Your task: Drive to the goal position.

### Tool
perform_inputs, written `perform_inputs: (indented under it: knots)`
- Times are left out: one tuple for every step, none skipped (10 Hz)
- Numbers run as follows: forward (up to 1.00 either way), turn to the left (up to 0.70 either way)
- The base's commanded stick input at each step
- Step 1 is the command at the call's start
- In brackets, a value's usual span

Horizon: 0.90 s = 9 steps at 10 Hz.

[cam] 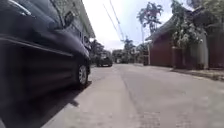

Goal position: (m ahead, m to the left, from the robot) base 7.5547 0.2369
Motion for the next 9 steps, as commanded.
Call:
perform_inputs:
  knots:
    - [1.0,0.0]
    - [1.0,0.0]
    - [1.0,0.0]
    - [1.0,-0.01]
    - [1.0,-0.02]
    - [1.0,-0.21]
    - [1.0,-0.35]
    - [1.0,-0.39]
    - [1.0,-0.39]
